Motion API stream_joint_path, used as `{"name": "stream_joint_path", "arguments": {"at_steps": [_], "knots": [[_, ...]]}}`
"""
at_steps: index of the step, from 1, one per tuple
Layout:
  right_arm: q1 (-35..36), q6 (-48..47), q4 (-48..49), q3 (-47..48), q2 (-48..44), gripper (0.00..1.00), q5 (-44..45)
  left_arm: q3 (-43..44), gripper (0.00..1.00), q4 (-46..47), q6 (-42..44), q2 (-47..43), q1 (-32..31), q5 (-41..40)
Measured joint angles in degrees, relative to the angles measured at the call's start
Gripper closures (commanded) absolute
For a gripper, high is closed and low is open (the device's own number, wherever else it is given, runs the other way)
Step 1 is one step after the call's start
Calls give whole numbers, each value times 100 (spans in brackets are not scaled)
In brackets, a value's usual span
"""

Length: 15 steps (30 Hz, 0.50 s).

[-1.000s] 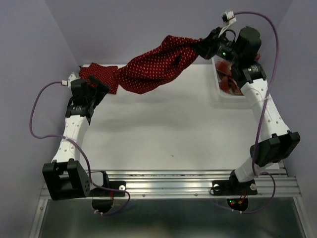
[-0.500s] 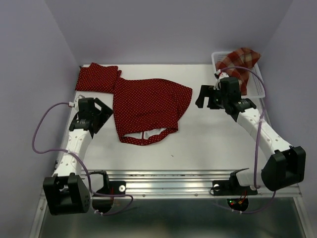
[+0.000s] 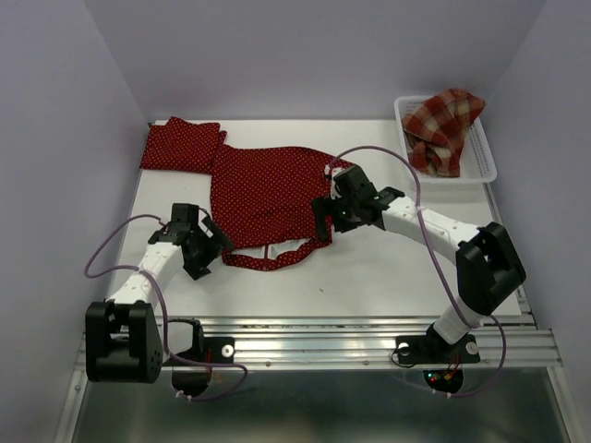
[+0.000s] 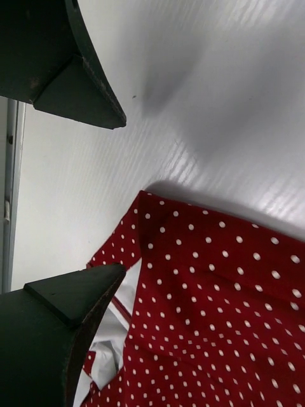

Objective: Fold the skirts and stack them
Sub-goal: Move the skirt to the center of the board, then flatten the skirt out

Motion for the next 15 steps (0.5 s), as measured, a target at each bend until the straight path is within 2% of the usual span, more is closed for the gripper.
{"name": "stream_joint_path", "arguments": {"at_steps": [4,7,9,10,11,12,15], "knots": [[-4,39,131,-269,-4,0,-28,-188,1,109,-61,372,-127,103],[0,74,289,-553,-24,0,-87,-192,10,323,-70,625,-186,186],[0,98,417,-717,-26,0,-90,-192,41,483,-96,745,-219,254],[0,114,487,-822,-26,0,-85,-192,53,599,-90,782,-223,271],[2,118,509,-879,-28,0,-83,-192,84,706,-76,870,-234,295],[2,131,531,-931,-28,0,-74,-192,98,761,-116,949,-249,293],[4,179,669,-1088,-37,0,-46,-181,100,953,-103,1244,-262,448]]}}
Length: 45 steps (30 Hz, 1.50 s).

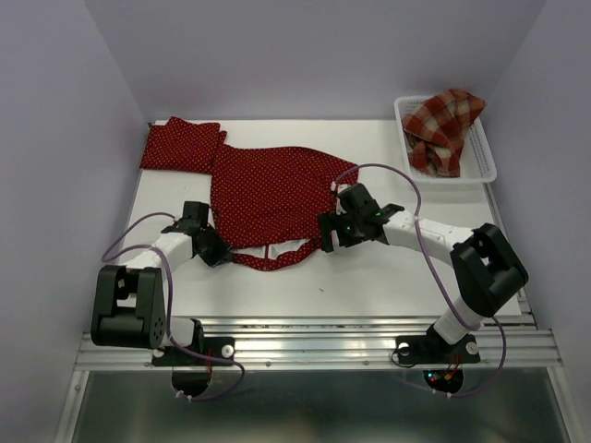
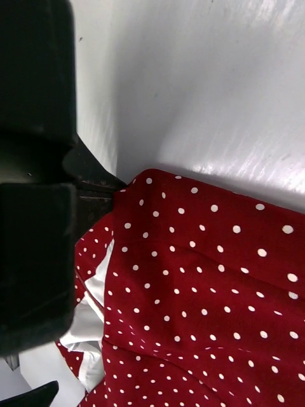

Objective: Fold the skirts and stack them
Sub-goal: Flatten the skirt out

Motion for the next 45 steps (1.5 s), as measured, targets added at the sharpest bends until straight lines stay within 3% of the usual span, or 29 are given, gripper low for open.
{"name": "stream_joint_path", "arguments": {"at_steps": [5,14,21,24,25,28,31,34,38,45], "knots": [[0,221,595,-435,-181,2,-15,11,100,94,2,13,-22,2],[0,667,1567,-999,-214,21,417,11,100,-11,-2,-734,-33,-133],[0,723,2365,-1104,-13,36,417,11,100,-66,7,-758,-33,-120],[0,728,2562,-1106,92,59,415,11,100,-74,13,-756,-33,-105],[0,763,2618,-1106,107,75,413,11,100,-74,15,-756,-33,-96],[0,835,2852,-1106,142,92,396,11,100,-68,31,-763,-33,-46],[0,839,2977,-1108,157,99,389,11,100,-57,44,-811,-33,-7],[2,761,2920,-1097,72,99,662,70,100,-83,48,-929,-33,-7],[22,354,1259,-17,-363,99,1845,852,100,-389,96,-1029,-50,-262],[96,-684,-114,2522,-1217,99,3324,3851,100,-275,337,-1080,-149,-1169]]}}
